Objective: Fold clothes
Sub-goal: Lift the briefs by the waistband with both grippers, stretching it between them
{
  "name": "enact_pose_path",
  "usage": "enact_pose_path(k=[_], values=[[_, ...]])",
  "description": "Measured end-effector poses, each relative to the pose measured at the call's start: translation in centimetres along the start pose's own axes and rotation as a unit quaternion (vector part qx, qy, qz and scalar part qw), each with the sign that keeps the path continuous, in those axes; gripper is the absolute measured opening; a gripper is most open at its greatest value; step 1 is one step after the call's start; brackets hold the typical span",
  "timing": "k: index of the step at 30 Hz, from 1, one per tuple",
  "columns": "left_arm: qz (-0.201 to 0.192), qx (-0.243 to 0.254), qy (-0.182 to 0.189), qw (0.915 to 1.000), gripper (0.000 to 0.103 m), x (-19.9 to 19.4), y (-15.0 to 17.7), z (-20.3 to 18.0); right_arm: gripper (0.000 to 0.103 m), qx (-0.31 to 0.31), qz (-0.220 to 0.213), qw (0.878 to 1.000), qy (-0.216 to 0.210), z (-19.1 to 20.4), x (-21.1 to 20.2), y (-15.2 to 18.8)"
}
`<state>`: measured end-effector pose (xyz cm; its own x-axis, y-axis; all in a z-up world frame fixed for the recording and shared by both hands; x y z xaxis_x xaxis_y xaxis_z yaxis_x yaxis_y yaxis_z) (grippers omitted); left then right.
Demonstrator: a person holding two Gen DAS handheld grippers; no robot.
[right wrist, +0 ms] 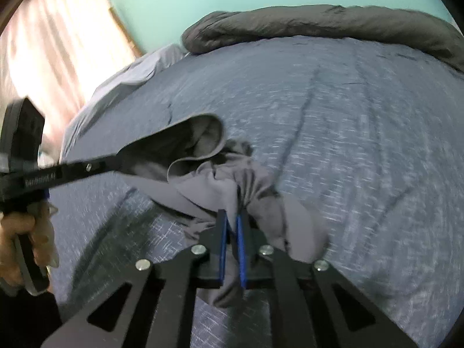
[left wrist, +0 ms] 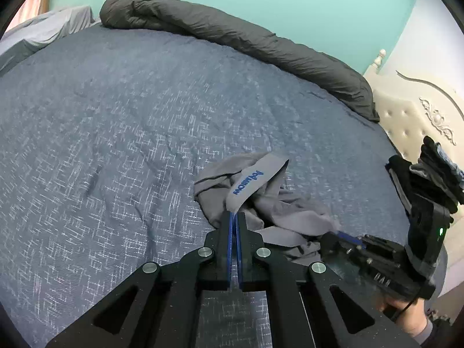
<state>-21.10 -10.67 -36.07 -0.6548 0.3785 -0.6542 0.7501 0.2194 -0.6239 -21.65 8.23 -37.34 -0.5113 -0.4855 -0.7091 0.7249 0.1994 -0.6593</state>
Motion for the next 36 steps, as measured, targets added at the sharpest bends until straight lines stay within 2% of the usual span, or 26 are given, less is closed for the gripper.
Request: enact_pose_path(k=[3,7,14,19,24,28,32,36], values=[[-0.005,0.009,-0.003,0.9999,0.002,-1.1,0.0,-0.2,0.006,0.046,-0.02,0.999,-0.007,-1.9,-2.4,-0.8],[-0.025,0.013,-0.004,0.9996,0.002,-3.6,-1.0,-0.9,0.004,0.066,-0.045,0.997,0.013,-3.5,-6.8,-1.9],[-0.05,0.05,-0.004,0.9975,0.002,-9.7,-3.8,-4.1,0.004,0.044,-0.083,0.995,0.044,-3.7,-16.2,-6.2],[-0.06,0.082,-0.008,0.9948,0.002,-14.5,-6.0,-6.2,0.004,0.025,-0.1,0.993,0.059,-2.6,-22.2,-7.9],[-0.042,0.096,-0.016,0.9944,0.002,-15.6,-6.5,-6.6,0.004,0.045,-0.071,0.992,0.094,-4.9,-23.7,-6.3],[-0.01,0.09,-0.017,0.9957,0.002,-13.4,-5.9,-6.3,0.004,0.062,-0.046,0.989,0.123,-6.9,-24.8,-5.0],[0.03,0.081,-0.021,0.9961,0.002,-9.7,-4.8,-5.4,0.004,0.093,0.018,0.986,0.136,-10.0,-20.5,-2.0],[0.071,0.085,-0.008,0.9939,0.002,-6.5,-1.8,-5.4,0.004,0.08,0.05,0.983,0.154,-11.0,-17.0,-0.1]])
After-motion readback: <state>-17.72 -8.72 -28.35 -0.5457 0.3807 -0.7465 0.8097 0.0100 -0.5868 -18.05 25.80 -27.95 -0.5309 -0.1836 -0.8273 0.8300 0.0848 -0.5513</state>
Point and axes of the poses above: each gripper's, at about its wrist camera, not at the fingertips, and x roughly the way its jaws point, z to its left, y to its underside, the point moved 8 cm from there along x, roughly the way its jaws point, and after that the axes turned 8 degrees about y, right-handed, at the moved point
